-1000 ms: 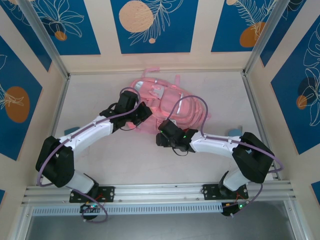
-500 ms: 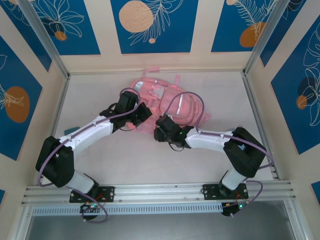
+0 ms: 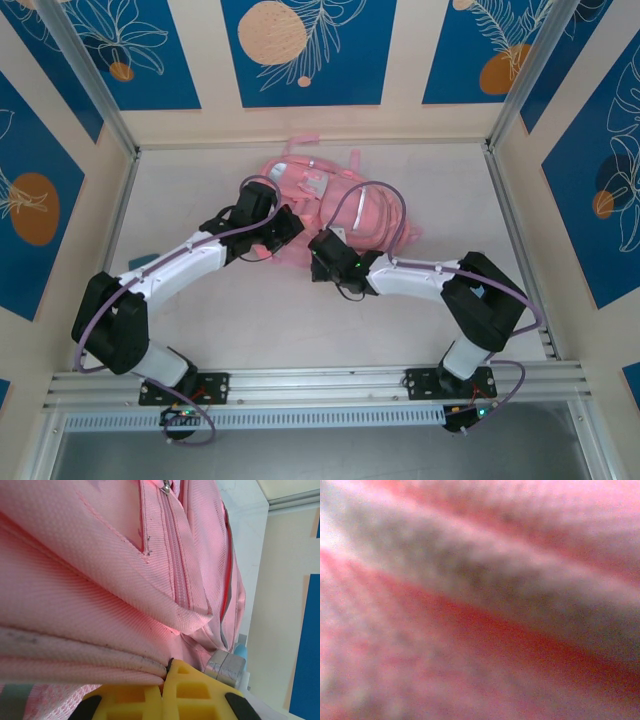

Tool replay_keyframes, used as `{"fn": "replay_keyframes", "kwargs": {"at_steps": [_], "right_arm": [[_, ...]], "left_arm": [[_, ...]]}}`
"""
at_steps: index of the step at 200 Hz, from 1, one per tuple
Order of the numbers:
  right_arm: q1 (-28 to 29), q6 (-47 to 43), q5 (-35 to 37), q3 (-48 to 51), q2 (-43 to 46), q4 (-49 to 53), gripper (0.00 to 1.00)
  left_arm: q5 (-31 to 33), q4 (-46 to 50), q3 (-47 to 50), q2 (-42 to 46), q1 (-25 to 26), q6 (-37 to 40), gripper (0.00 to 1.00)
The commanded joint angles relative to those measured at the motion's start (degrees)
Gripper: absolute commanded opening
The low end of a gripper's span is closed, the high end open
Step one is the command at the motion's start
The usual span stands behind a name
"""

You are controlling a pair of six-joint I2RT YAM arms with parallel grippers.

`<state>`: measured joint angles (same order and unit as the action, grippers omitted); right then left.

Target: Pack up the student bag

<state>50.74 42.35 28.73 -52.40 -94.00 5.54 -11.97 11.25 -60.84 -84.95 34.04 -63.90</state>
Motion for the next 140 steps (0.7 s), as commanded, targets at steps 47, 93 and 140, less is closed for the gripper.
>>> {"fn": "replay_keyframes", "kwargs": {"at_steps": [47,93,140], "right_arm": [[0.8,1.1,6.7,-2.8,-2.6,-0.5,0.31],[1.3,-0.6,9.8,-3.7,-3.4,-1.5,0.15],[1.6,4.8,13.0,-2.0,0.2,7.0,0.00]], "left_arm": [[-3.2,-2.4,-3.6,0.1,1.1,1.5,0.00],[-2.8,-2.0,-3.7,0.1,1.0,1.5,0.00],[-0.4,-0.5,-2.5,0.2,0.8,2.0,0.00]]}}
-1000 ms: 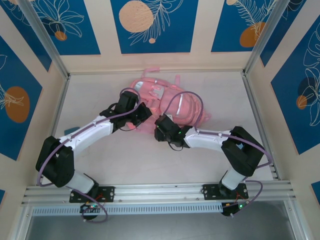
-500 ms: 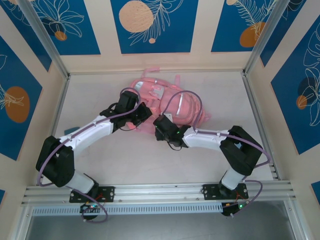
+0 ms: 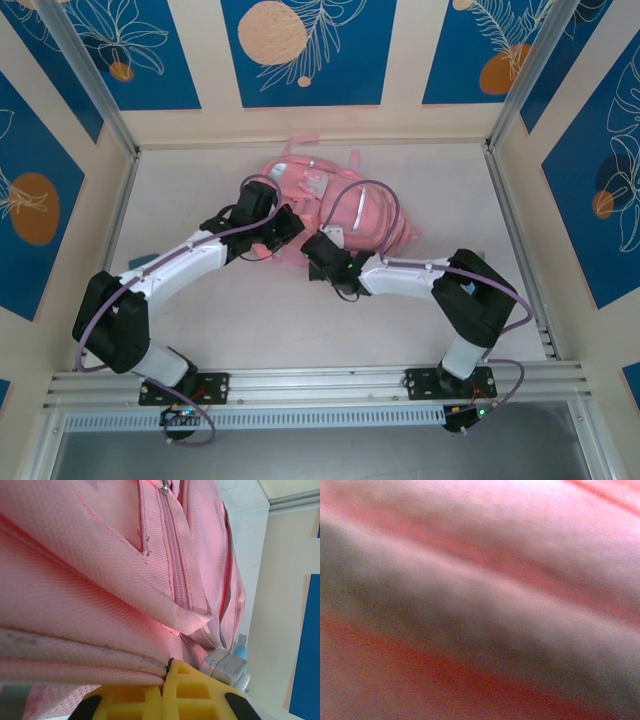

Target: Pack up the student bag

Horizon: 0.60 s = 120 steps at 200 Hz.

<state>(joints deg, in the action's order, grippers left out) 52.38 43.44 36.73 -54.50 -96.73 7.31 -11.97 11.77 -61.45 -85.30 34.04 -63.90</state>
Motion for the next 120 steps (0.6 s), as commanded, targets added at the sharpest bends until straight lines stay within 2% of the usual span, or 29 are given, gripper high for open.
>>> {"fn": "replay_keyframes", "kwargs": {"at_steps": [1,87,103,120], "right_arm": [[0.0,3.8,5.1,0.2,3.1,5.5,0.00],[-1.2,13.6,9.4,14.0,16.4,19.8,0.00],[-1.5,11.5,7.5,14.9,18.6,18.3,0.00],[-1.5,5.7,1.7,14.6,19.5,13.9,0.00]], "left_arm": [[-0.3,-1.0,-1.9,0.6,0.8,2.0,0.00],[4.4,2.8,1.2,1.2,-1.1,5.0,0.00],[4.4,2.5,2.1,1.2,-1.3,4.9,0.00],[4.7,2.6,2.7,1.3,-1.6,4.9,0.00]]}}
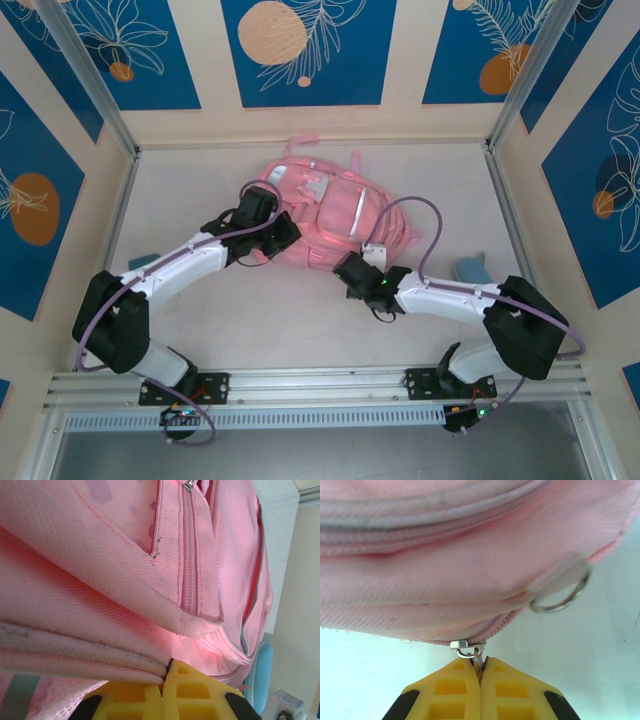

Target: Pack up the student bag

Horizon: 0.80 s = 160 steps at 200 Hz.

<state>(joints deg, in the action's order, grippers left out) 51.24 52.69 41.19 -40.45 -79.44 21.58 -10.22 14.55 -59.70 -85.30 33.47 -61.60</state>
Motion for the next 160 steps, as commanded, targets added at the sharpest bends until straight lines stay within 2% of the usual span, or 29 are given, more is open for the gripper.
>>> {"fn": "replay_keyframes", "kwargs": {"at_steps": [1,19,40,57,79,111,143,160], "right_arm": [[-0.4,-3.8,-3.1,0.5,2.3,-0.7,0.00],[-0.3,-9.6,-11.8,-0.8,1.7,-6.4,0.00],[0.0,-14.1,-20.7,-3.5,-0.2,-10.8,0.00],[0.3,-17.1,-27.3,-6.1,-2.2,-13.2,0.00],[0.4,-18.5,-32.4,-9.0,-4.9,-16.2,0.00],[0.4,-19.2,-36.5,-15.0,-9.4,-17.4,0.00],[0.5,-19.0,-39.3,-19.9,-13.2,-17.2,0.00],[0.5,-18.8,-39.9,-21.5,-14.3,-16.6,0.00]], "left_arm": [[3.0,-0.2,1.0,1.4,-1.1,2.7,0.00],[3.5,0.6,1.8,2.1,-1.5,2.8,0.00],[4.3,1.7,3.4,3.9,-2.4,3.0,0.20],[5.8,3.9,5.1,6.1,-3.5,3.0,0.33],[6.5,6.3,8.3,9.3,-5.5,1.9,0.47],[5.9,6.2,14.0,15.2,-6.6,-1.4,0.62],[6.0,1.5,19.4,21.5,-6.5,-6.6,0.64],[5.3,-1.0,21.8,23.4,-6.5,-8.6,0.57]]}}
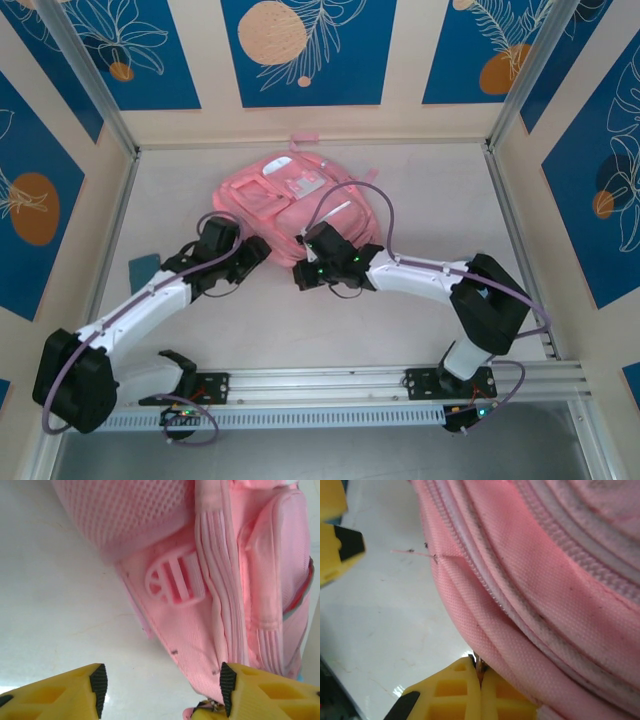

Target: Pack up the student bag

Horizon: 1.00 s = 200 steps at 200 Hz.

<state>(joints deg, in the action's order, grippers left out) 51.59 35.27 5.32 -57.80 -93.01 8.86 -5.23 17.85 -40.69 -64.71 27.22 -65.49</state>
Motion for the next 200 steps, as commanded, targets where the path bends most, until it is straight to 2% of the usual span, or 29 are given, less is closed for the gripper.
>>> {"fn": "replay_keyframes", "kwargs": {"at_steps": [1,46,112,133,150,175,200], "right_arm": [[0.1,-1.3,-4.0,-4.2,-0.8,-3.8,0.00],[0.2,-1.2,-5.1,-4.6,-1.1,-3.7,0.00],[0.2,-0.2,-6.3,-3.9,-0.1,-3.6,0.00],[0.2,0.0,-6.1,-3.5,0.3,-3.4,0.00],[0.5,-0.2,-5.0,-3.2,0.7,-2.1,0.00],[0.9,0.1,-1.3,-1.9,1.3,0.5,0.00],[0.8,1.1,3.9,0.9,3.1,2.3,0.00]], "left_arm": [[0.2,-4.5,2.9,2.9,-0.2,-4.9,0.57],[-7.7,-15.5,5.6,-2.1,-0.1,-8.6,0.45],[-8.7,-21.5,4.3,-8.4,1.2,-8.9,0.44],[-8.1,-23.0,4.2,-10.1,1.9,-9.6,0.37],[-7.3,-23.4,3.8,-10.9,1.9,-9.8,0.27],[-5.7,-21.6,2.4,-11.4,2.0,-8.2,0.12],[-4.0,-19.0,1.0,-11.4,2.0,-6.4,0.04]]}}
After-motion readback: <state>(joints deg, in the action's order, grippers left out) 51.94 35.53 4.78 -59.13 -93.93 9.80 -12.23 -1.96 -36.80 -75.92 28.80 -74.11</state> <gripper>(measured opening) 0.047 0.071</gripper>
